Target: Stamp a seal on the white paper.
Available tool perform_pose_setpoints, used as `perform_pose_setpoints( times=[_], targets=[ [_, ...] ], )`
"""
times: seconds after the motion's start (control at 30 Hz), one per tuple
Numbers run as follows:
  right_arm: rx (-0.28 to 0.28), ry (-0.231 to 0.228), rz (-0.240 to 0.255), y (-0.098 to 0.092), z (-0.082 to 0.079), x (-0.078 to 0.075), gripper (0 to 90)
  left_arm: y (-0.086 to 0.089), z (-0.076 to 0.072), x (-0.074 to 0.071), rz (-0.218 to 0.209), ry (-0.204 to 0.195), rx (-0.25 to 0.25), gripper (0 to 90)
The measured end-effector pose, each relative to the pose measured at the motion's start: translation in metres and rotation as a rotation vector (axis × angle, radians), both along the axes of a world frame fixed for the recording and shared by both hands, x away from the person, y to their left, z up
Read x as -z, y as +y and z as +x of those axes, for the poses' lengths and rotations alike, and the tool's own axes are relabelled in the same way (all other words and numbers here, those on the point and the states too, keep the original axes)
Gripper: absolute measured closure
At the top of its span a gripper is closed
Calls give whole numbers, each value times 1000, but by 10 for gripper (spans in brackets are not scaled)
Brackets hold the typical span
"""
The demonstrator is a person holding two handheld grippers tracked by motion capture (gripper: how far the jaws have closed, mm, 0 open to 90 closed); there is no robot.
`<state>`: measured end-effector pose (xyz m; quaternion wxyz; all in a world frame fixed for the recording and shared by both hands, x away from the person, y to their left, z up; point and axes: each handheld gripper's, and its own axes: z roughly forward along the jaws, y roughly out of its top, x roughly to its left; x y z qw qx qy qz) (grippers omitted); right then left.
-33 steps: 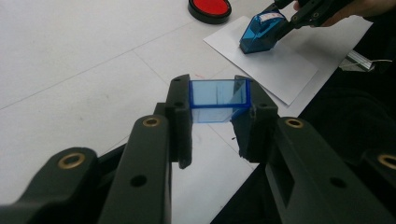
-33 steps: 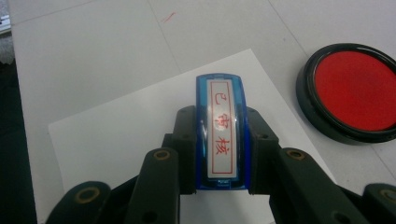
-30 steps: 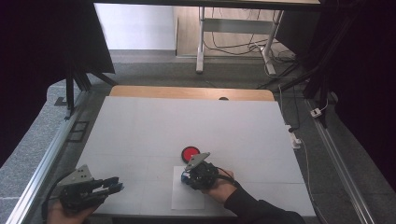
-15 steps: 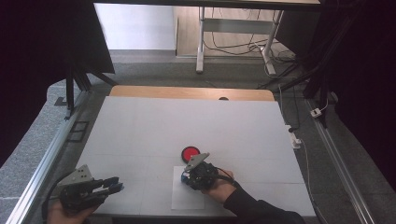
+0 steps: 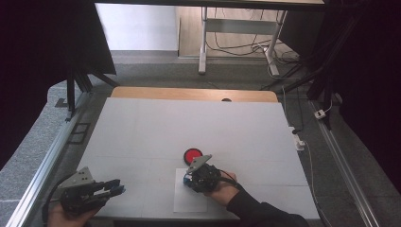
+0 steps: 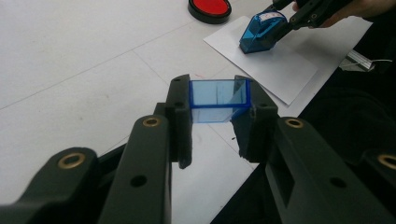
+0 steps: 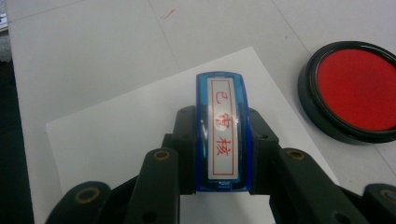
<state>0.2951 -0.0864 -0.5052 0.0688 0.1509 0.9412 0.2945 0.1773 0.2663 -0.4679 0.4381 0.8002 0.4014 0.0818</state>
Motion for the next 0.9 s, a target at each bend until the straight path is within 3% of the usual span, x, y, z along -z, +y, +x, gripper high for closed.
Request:
perform_pose_setpoints(
  times=[0.23, 0.9],
  targets=[
    [-4, -13, -20, 1, -1, -1, 703, 0, 0, 0, -1, 0, 0, 685],
    [-5, -7, -16, 1, 0, -2, 701, 0, 0, 0, -1, 2, -1, 685]
  ],
)
